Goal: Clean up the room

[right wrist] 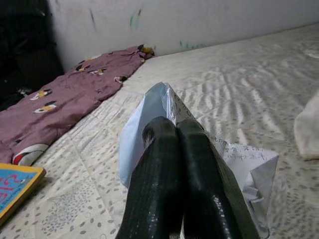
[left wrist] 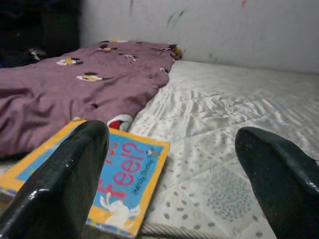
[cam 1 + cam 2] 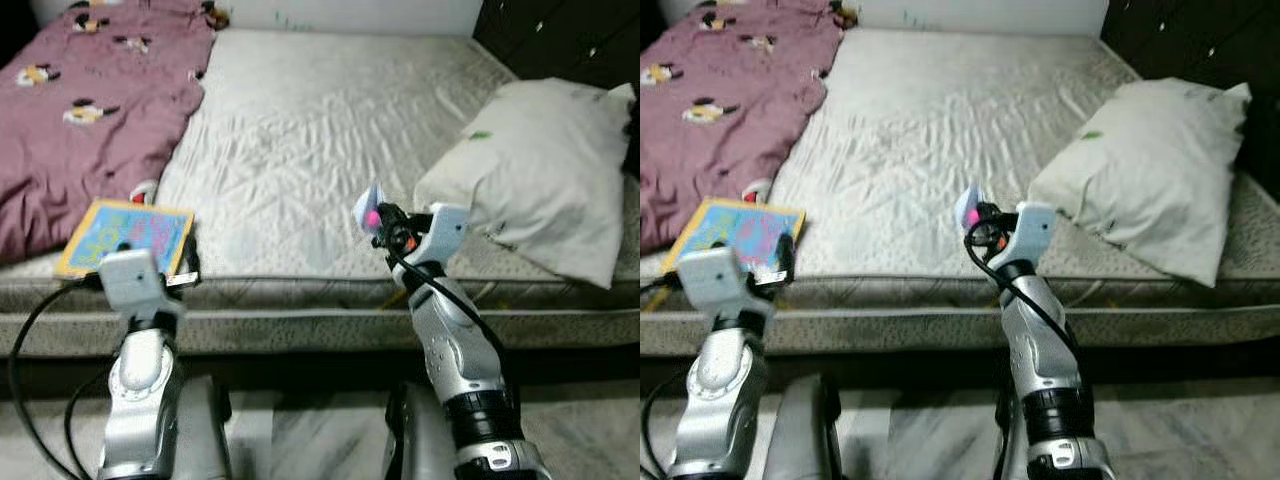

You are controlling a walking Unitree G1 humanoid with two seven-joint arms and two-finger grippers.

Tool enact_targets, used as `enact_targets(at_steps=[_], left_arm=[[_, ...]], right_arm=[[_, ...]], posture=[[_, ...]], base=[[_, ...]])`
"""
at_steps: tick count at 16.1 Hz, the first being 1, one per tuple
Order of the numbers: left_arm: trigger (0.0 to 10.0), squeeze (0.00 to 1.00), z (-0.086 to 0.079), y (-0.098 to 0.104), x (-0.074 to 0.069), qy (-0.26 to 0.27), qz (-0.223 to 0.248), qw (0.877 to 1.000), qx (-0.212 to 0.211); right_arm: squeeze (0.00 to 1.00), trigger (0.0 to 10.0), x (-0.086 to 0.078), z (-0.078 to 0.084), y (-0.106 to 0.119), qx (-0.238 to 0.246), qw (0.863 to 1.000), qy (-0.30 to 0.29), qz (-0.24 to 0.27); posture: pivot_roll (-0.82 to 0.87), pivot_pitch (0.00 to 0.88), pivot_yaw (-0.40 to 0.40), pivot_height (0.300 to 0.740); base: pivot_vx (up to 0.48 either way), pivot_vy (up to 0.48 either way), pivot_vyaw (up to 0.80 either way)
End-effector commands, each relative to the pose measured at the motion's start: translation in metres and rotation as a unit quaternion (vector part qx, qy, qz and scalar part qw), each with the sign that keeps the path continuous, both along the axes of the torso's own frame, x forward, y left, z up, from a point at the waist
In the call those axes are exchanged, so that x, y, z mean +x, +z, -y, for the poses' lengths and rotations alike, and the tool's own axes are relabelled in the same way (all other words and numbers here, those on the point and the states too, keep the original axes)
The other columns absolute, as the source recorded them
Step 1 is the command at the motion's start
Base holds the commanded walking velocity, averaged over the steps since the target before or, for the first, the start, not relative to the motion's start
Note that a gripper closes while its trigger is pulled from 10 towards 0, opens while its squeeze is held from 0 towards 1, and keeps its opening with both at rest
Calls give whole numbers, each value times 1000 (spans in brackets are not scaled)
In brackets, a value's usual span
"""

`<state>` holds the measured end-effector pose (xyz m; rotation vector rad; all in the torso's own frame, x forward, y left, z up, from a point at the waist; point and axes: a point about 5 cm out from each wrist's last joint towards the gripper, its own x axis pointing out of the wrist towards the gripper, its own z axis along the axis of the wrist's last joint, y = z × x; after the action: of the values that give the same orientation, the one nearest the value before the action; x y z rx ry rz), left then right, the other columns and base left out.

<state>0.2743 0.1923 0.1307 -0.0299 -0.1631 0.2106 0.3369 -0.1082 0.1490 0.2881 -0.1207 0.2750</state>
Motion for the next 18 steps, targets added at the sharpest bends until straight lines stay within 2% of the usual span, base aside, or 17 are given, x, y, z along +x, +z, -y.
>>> enact_targets(at_steps=[1,3,7,8,12,15,18], left_arm=[[10000,0,-1,8,-3,-3,11,1000,3],[10000,0,2,3,-3,-24,-3,1000,10],[10000,0,2,10,-2,-36,-2,999,15],[10000,0,2,7,-2,-35,-14,999,-2],[10000,0,7,1,-4,-53,-33,998,-22],[10000,0,17,-6,-6,-77,-46,995,-33],[10000,0,23,-7,-2,-81,-46,995,-34]], right_arm=[[0,10000,-4,0,5,-9,1000,1,11],[0,10000,-7,9,-4,0,1000,-29,-11],[0,10000,-15,12,-8,1,999,-48,-19],[0,10000,-16,13,-9,1,998,-54,-19],[0,10000,-22,21,-14,-4,998,-63,-28],[0,10000,-18,18,-11,-18,998,-50,-24],[0,10000,-15,22,-7,-25,998,-53,-21]], posture=[[-2,0,-31,567],[-5,0,-18,596],[-8,7,17,645],[-8,9,18,655],[-7,16,9,698],[-26,5,-11,737],[-41,8,-24,740]], base=[[0,0,0],[0,0,0],[0,0,0],[0,0,0],[0,0,0],[0,0,0],[0,0,0]])
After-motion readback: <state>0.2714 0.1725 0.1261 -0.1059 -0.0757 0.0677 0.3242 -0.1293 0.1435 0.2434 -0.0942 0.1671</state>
